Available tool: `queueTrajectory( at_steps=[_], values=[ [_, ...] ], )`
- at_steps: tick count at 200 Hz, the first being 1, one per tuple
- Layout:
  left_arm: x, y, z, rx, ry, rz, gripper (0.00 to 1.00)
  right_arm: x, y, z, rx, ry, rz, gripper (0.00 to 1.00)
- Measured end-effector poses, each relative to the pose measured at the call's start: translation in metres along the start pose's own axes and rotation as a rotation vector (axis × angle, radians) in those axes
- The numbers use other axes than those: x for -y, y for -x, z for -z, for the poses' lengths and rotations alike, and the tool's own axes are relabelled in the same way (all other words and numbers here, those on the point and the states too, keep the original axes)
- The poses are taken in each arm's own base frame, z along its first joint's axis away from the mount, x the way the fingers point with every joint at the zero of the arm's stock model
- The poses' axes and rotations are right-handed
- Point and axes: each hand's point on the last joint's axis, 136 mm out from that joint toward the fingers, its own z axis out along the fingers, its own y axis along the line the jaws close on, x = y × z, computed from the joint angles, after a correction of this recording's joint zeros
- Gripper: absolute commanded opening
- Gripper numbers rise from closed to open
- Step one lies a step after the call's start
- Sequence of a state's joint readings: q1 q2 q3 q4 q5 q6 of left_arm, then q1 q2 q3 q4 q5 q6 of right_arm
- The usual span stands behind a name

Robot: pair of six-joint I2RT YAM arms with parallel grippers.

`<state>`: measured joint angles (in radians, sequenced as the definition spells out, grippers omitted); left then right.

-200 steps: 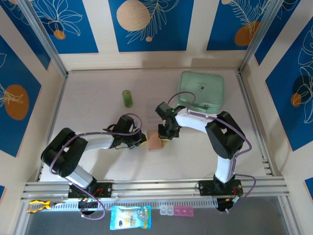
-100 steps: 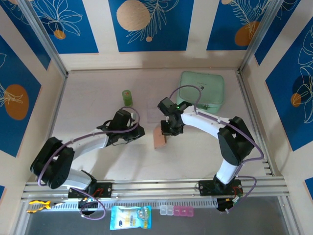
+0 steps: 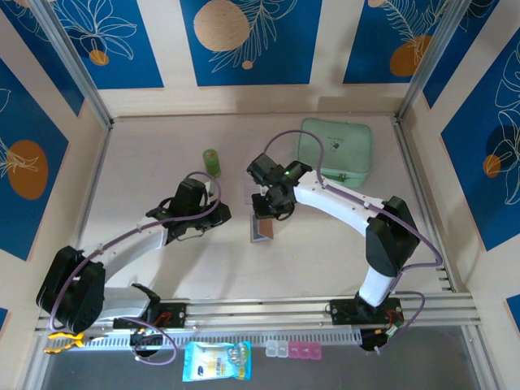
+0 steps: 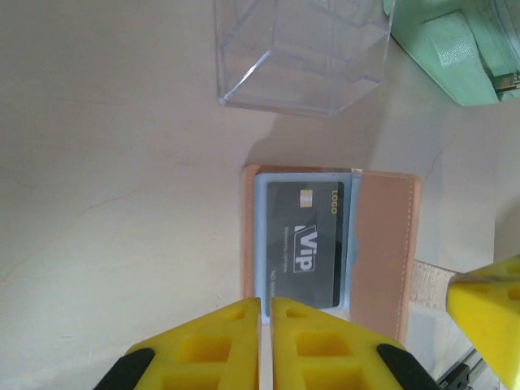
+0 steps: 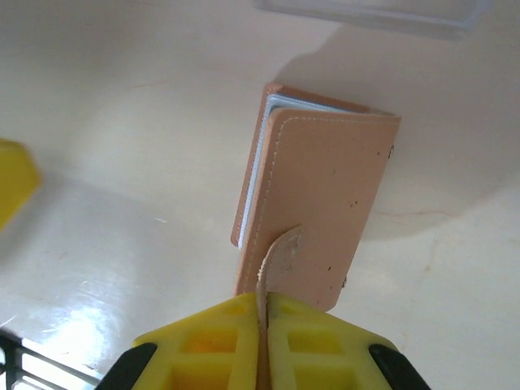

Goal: Take the credit cards out of the card holder

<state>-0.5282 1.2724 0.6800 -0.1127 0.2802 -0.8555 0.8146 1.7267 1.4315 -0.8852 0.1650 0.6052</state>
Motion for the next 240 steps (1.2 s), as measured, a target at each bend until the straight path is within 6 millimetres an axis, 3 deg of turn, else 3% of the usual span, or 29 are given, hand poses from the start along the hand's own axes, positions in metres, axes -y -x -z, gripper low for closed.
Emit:
queueTrajectory(
  at_steps=[23, 41, 105, 151, 240],
  values=[
    [0.000, -0.001, 0.000, -0.004, -0.003, 0.000, 0.12, -0.013, 0.000, 0.000, -0.003, 0.008, 0.040, 0.10],
    [-0.001, -0.004, -0.004, -0.025, -0.005, 0.004, 0.10, -0.012, -0.005, -0.002, -0.018, -0.002, 0.041, 0.10],
    [-0.018, -0.026, -0.031, -0.147, 0.025, 0.041, 0.06, 0.036, -0.016, -0.021, -0.077, -0.098, -0.063, 0.10],
    [-0.019, -0.038, -0.046, -0.197, 0.016, 0.043, 0.04, 0.061, -0.030, -0.032, -0.112, -0.172, -0.095, 0.10],
    [-0.031, -0.052, -0.060, -0.240, 0.060, 0.065, 0.01, 0.090, -0.043, -0.058, -0.171, -0.285, -0.111, 0.11]
  ],
)
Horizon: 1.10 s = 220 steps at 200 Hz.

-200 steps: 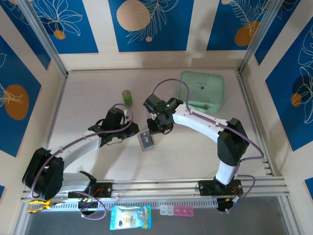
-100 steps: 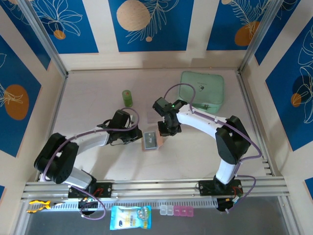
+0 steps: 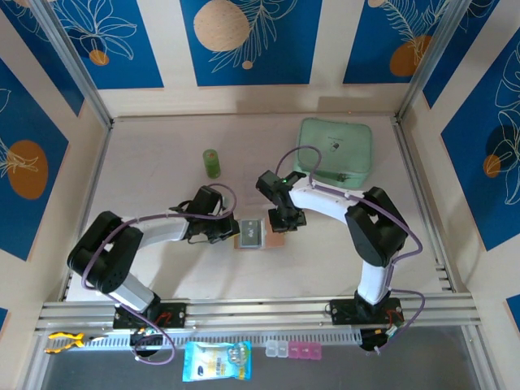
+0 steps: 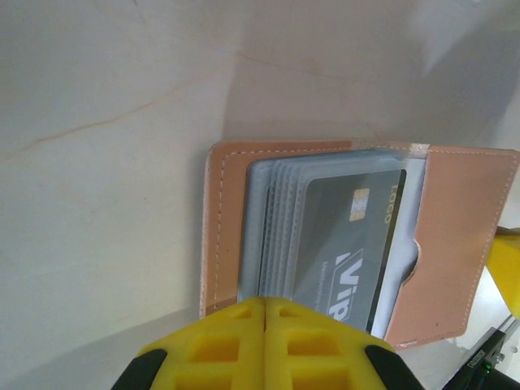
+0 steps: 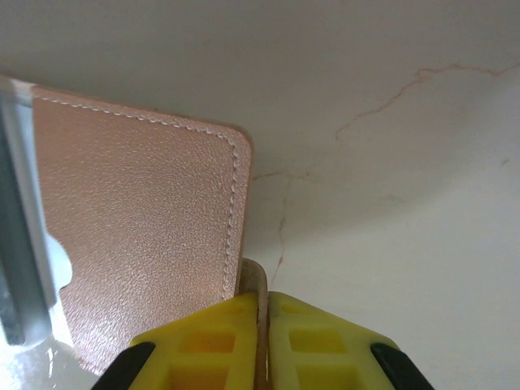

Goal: Take the credit cards out of the card holder

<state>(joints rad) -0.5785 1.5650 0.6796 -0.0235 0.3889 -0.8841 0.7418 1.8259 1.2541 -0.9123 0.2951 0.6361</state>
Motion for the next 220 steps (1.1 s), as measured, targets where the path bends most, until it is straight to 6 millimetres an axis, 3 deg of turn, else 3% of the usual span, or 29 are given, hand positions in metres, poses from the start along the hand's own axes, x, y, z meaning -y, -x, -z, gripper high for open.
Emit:
queueTrajectory(
  at_steps=[67, 220],
  values=[
    [-0.009, -0.002, -0.003, -0.009, 0.035, 0.014, 0.00, 0.007, 0.002, -0.023, -0.021, -0.069, 0.008, 0.21],
    [-0.011, -0.002, -0.005, -0.012, 0.042, 0.017, 0.00, 0.024, 0.005, -0.021, 0.002, -0.133, -0.005, 0.51]
  ],
)
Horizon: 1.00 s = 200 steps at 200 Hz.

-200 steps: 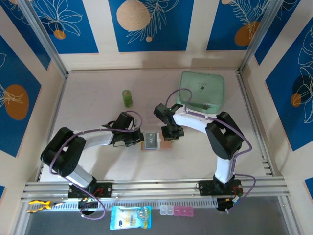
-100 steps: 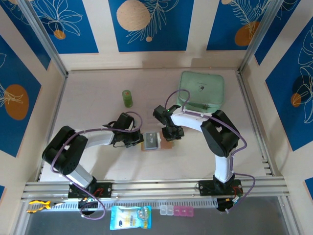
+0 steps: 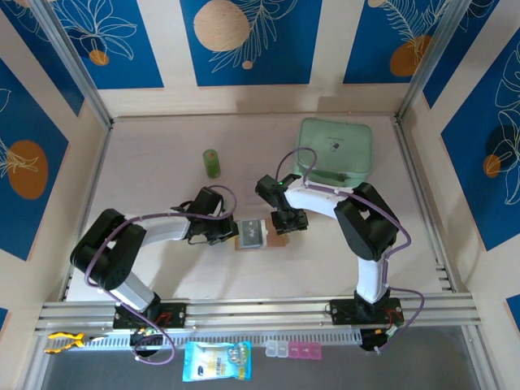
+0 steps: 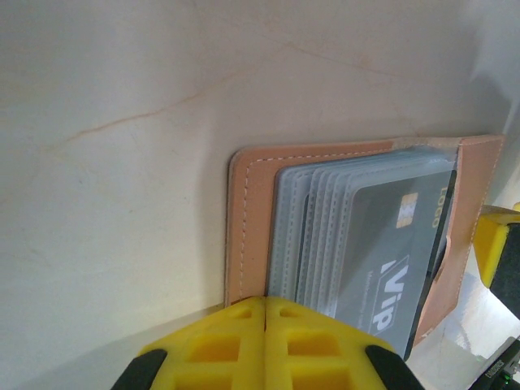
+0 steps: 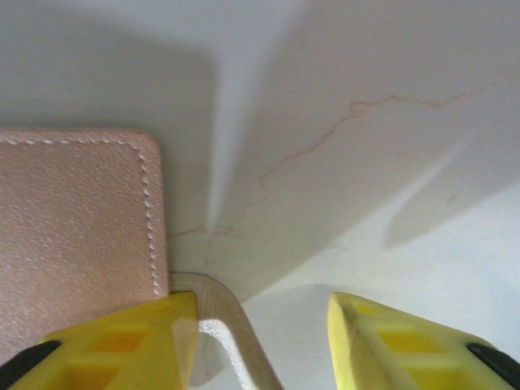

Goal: Take the credit cards out of the card holder

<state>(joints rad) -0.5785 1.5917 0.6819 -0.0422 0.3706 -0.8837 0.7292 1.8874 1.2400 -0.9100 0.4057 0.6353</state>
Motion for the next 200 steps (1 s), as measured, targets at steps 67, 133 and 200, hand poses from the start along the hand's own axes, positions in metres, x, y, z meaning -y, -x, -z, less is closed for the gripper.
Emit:
queueTrajectory(
  at_steps=[67, 133, 200],
  values=[
    [0.000, 0.000, 0.000, 0.001, 0.000, 0.000, 0.00, 0.021, 0.001, 0.001, 0.005, -0.010, -0.049, 0.57],
    [0.000, 0.000, 0.000, 0.000, 0.001, 0.000, 0.00, 0.023, -0.001, -0.005, -0.001, -0.004, -0.060, 0.54],
    [0.000, 0.000, 0.000, 0.001, 0.000, 0.000, 0.00, 0.024, -0.003, 0.000, 0.000, -0.004, -0.058, 0.53]
  ],
)
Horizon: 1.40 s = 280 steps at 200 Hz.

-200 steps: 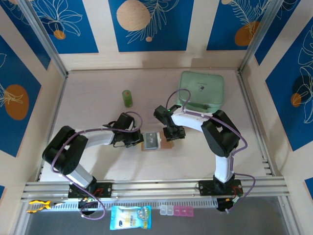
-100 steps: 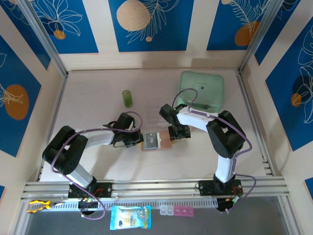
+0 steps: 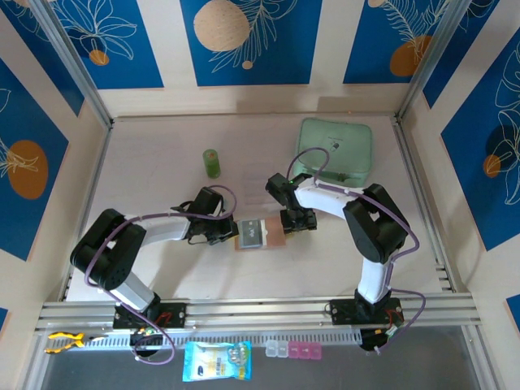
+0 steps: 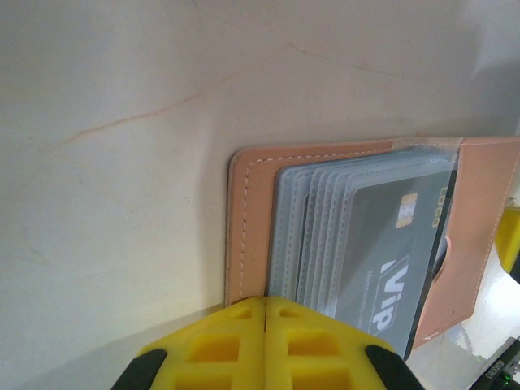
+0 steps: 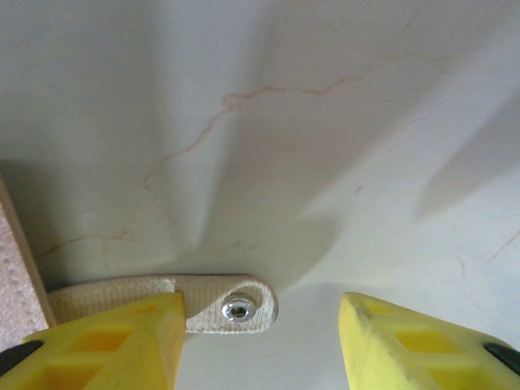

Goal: Take the credit cards out of the card holder

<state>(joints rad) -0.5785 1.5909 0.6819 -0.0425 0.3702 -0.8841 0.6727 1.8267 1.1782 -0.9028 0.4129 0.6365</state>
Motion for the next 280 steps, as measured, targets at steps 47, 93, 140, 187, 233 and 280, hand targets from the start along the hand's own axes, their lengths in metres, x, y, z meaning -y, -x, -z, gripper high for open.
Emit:
queueTrajectory(
  at_steps=[47, 93, 140, 187, 233, 280],
  values=[
    [0.000, 0.000, 0.000, 0.000, 0.002, 0.001, 0.00, -0.017, 0.011, 0.039, 0.076, 0.053, 0.029, 0.46],
    [0.000, 0.000, 0.000, 0.000, 0.002, 0.001, 0.00, -0.053, 0.014, 0.074, 0.148, 0.109, 0.088, 0.44],
    [0.000, 0.000, 0.000, 0.000, 0.002, 0.001, 0.00, -0.076, 0.007, 0.064, 0.107, 0.118, 0.118, 0.45],
    [0.000, 0.000, 0.000, 0.000, 0.002, 0.001, 0.00, -0.070, -0.001, 0.033, 0.020, 0.092, 0.071, 0.53],
    [0.000, 0.000, 0.000, 0.000, 0.001, 0.001, 0.00, -0.056, -0.005, 0.011, -0.040, 0.110, 0.013, 0.55],
    [0.000, 0.000, 0.000, 0.000, 0.002, 0.001, 0.00, -0.056, -0.003, 0.004, -0.043, 0.137, -0.007, 0.56]
  ],
)
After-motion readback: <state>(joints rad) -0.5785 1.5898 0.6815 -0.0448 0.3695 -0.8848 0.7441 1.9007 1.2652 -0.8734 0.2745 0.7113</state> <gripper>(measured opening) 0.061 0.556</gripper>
